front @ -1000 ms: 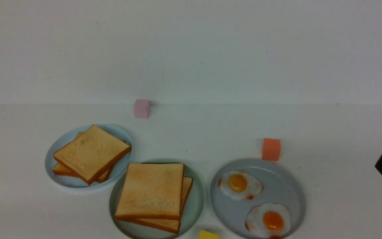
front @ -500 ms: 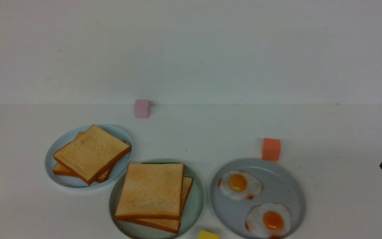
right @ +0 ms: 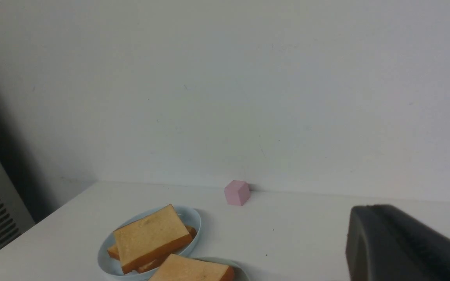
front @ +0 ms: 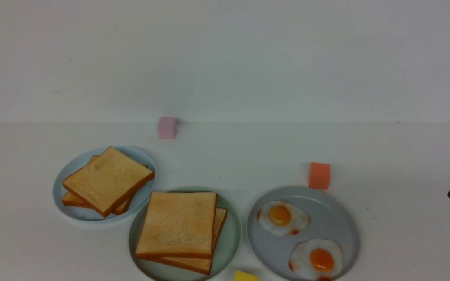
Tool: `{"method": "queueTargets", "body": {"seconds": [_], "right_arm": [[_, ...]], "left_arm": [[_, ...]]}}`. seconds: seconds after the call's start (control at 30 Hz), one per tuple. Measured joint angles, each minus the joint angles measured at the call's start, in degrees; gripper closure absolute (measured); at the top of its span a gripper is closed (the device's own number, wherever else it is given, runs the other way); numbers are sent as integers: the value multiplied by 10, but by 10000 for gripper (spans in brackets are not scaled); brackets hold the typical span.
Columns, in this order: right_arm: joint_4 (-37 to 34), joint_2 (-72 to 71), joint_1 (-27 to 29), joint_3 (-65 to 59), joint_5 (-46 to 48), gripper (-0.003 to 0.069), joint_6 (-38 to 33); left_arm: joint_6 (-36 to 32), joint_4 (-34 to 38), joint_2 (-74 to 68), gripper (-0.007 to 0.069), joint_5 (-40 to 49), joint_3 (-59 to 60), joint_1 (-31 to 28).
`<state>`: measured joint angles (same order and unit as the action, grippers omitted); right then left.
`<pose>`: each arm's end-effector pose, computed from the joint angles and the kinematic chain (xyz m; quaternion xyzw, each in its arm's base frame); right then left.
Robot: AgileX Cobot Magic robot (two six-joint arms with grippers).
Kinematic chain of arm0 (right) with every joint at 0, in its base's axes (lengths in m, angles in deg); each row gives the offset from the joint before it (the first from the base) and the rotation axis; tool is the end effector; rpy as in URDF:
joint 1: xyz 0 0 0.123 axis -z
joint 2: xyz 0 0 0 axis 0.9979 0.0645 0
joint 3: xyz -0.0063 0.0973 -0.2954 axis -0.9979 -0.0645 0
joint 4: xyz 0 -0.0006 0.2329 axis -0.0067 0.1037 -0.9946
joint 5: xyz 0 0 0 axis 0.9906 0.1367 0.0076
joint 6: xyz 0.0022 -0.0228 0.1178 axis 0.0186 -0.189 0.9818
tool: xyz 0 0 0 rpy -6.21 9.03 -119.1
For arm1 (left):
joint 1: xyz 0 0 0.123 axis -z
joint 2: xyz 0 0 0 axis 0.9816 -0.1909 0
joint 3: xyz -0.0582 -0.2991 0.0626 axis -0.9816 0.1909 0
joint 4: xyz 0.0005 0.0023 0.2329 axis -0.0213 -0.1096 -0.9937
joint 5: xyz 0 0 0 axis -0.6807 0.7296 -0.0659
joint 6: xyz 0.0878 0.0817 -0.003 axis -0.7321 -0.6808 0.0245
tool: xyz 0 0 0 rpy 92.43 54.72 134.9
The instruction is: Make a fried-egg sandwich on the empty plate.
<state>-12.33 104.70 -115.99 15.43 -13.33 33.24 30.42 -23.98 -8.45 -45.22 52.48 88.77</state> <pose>0.0821 0.0411 0.3003 -0.0849 0.6846 0.2507 0.6792 0.0225 -0.0207 0.3046 0.1050 0.7997 -0.1091 0.5810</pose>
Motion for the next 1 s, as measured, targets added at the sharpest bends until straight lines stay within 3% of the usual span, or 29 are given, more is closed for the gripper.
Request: {"method": "queueTargets", "body": {"seconds": [0.2, 0.47, 0.67, 1.0], "right_arm": [[0, 0, 0, 0, 0, 632, 0], [0, 0, 0, 0, 0, 624, 0], [0, 0, 0, 0, 0, 617, 0], [1, 0, 0, 0, 0, 603, 0]], "left_arm": [[112, -68, 81, 638, -159, 156, 0], [256, -213, 135, 637, -187, 297, 0], [294, -229, 135, 632, -167, 320, 0], [296, -231, 135, 624, -167, 320, 0]]}}
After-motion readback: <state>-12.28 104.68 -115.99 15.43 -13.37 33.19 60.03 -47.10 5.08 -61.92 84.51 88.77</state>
